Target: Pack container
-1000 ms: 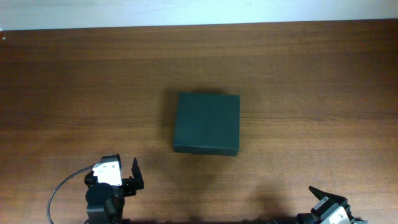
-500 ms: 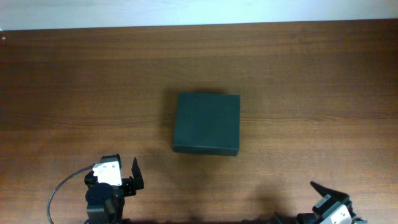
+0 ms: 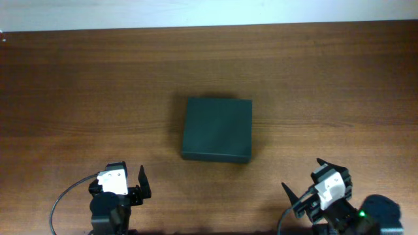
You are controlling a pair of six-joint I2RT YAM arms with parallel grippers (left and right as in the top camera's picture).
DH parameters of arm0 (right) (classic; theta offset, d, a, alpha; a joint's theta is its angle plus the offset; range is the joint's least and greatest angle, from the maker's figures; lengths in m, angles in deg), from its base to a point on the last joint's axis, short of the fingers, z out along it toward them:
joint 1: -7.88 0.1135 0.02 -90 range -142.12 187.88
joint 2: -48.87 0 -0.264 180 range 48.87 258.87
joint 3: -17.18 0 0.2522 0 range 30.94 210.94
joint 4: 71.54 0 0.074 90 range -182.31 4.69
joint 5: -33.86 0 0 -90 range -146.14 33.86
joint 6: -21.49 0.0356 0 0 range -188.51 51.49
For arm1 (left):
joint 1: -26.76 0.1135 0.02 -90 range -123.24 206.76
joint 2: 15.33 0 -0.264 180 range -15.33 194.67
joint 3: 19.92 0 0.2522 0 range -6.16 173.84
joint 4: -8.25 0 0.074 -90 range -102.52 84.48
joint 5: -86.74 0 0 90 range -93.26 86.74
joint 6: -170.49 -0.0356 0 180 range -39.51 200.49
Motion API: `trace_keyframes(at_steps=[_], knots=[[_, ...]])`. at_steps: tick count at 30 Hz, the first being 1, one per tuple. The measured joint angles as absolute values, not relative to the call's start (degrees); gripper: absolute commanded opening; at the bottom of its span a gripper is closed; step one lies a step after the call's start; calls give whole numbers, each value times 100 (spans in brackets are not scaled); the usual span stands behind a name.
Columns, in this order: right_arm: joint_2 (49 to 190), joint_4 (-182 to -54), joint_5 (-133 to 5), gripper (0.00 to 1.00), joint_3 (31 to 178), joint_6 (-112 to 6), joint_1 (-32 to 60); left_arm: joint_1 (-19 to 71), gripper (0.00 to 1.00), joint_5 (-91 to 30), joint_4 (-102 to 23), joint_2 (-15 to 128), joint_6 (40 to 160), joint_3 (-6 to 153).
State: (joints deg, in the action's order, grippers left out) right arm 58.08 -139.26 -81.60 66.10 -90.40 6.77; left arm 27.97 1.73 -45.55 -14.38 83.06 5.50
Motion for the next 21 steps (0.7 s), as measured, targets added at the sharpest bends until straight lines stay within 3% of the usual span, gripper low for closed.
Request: trace_keyframes(at_steps=[21], knots=[[5292,-13063,-6796,99,4962,-7676,677,2797,99,173,-4555,-1438,8306,550]])
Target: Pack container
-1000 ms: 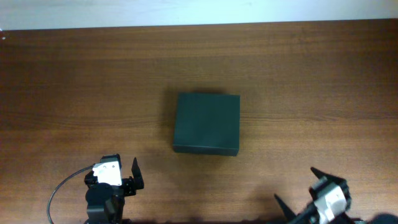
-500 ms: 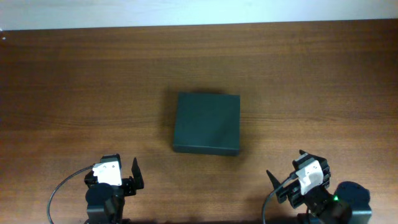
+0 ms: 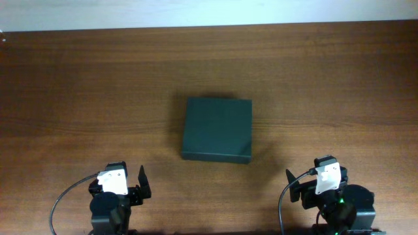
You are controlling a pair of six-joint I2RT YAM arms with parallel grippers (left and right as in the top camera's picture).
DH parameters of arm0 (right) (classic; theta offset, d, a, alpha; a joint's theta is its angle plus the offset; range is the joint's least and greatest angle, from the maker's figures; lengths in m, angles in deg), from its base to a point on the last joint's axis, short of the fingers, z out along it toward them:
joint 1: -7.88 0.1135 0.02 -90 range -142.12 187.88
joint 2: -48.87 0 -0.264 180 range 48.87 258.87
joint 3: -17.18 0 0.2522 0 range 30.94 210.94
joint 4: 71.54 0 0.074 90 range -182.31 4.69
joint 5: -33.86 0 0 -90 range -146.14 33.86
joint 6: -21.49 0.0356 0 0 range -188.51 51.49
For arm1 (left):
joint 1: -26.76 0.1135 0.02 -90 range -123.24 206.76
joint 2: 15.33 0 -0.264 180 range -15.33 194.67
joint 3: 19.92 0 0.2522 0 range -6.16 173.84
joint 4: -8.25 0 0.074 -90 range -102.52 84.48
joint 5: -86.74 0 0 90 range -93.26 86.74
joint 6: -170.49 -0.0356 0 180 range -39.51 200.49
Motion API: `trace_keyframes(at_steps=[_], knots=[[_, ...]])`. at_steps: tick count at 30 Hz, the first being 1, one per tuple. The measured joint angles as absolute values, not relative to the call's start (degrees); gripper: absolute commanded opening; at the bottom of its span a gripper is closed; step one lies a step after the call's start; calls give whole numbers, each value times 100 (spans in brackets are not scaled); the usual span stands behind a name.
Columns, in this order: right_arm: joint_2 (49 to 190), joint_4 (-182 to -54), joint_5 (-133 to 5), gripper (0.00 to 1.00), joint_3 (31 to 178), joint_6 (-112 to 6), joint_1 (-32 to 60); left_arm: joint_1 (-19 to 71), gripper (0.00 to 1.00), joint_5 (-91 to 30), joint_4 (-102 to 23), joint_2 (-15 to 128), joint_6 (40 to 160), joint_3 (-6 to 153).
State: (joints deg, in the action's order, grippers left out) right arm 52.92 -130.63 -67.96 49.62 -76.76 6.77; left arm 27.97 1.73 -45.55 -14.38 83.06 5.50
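Note:
A dark green square box [image 3: 217, 129] with its lid on lies flat in the middle of the wooden table [image 3: 78, 91]. My left gripper [image 3: 124, 172] sits near the front edge, left of the box and well apart from it, its fingers spread open and holding nothing. My right gripper [image 3: 317, 173] sits near the front edge to the right of the box, pointing straight away from the edge, open and holding nothing. Only the overhead view is given. No loose items for packing show anywhere.
A pale wall strip [image 3: 209, 12] borders the table's far edge. A grey cable [image 3: 65, 196] loops beside the left arm's base, and another curves by the right arm's base [image 3: 282, 202].
The right gripper was turned at an angle nearer the right corner; now it points straight ahead and sits slightly further left. The left gripper and the box have not moved.

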Motion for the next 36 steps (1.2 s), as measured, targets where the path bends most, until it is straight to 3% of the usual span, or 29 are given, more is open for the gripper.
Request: trace_keyframes(at_steps=[14,36], knots=[[4978,-13008,-6669,98,4144,-7307,872,2797,99,173,-4555,-1438,8306,550],[4978,-13001,-6669,99,4131,-7300,905,2797,99,173,-4555,-1438,8306,550]])
